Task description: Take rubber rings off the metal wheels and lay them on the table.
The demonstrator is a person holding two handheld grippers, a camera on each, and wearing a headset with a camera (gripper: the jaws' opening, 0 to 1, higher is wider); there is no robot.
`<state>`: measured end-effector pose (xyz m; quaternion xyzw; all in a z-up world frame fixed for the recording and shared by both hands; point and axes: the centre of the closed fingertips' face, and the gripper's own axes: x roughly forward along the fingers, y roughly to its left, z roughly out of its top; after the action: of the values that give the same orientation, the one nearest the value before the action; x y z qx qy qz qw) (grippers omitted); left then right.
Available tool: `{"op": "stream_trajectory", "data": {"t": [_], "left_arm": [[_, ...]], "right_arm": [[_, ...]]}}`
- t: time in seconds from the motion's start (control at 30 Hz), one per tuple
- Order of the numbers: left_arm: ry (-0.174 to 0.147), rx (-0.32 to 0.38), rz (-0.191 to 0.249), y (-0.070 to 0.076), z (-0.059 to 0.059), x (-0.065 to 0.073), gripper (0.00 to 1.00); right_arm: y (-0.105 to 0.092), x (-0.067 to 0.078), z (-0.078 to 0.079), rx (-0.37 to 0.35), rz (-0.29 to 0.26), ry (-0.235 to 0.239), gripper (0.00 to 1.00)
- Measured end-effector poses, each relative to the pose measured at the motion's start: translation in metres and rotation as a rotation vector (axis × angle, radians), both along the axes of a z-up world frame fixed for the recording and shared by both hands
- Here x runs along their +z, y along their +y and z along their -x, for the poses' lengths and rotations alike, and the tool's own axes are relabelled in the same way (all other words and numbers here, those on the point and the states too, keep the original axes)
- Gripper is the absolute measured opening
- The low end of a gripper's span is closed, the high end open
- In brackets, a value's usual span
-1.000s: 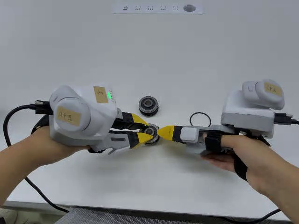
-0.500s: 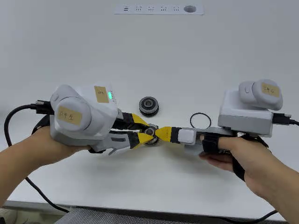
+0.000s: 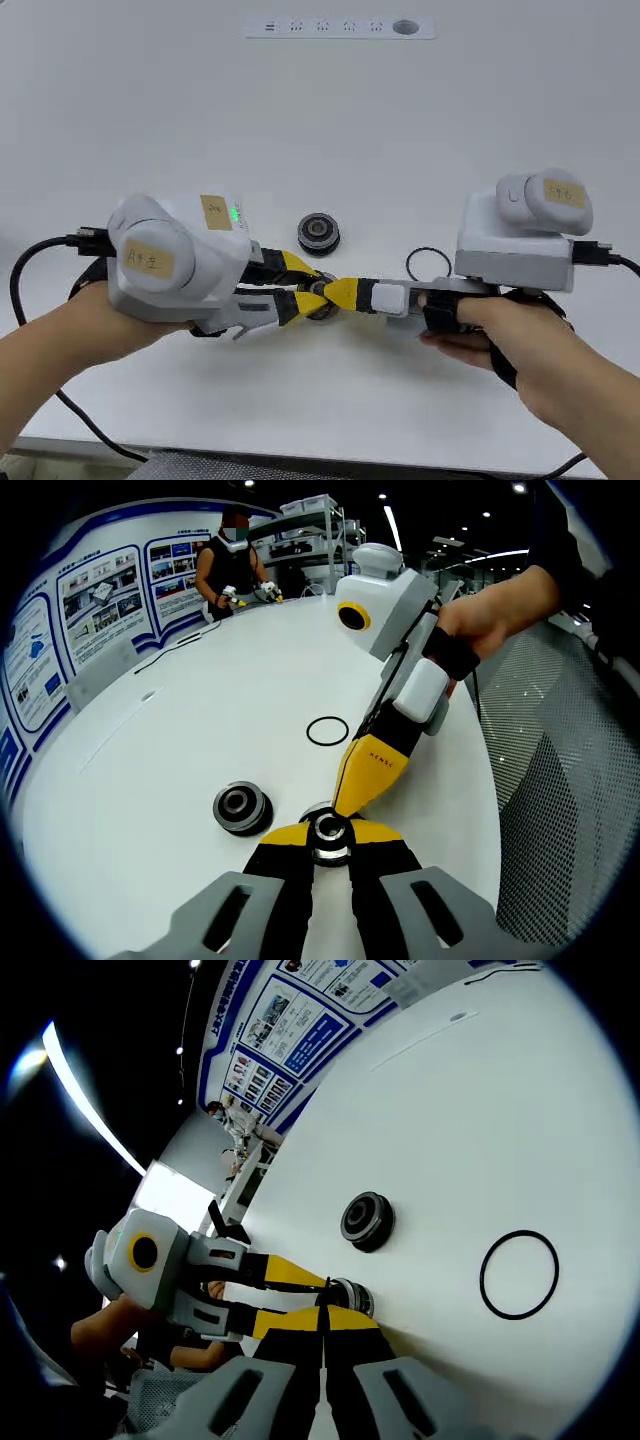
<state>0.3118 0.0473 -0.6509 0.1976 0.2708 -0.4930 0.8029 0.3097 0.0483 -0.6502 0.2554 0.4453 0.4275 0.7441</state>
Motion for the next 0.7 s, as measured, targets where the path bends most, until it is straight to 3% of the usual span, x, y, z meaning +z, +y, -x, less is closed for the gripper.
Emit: {"op": "stream_trajectory", "data": {"t": [0.57,0.7], "left_arm": [[-0.015,-0.024,-0.034,0.0003,0.0,-0.0011,0.13],[-0.005,-0.029,-0.038,0.0007,-0.0005,-0.0015,0.14]], "right_arm": [[-0.0052,-0.0015,-0.0011,-0.051,-0.002,0.037,0.01],[-0.0055,-0.0023,-0.0014,-0.054,-0.006,0.047,0.01]]}}
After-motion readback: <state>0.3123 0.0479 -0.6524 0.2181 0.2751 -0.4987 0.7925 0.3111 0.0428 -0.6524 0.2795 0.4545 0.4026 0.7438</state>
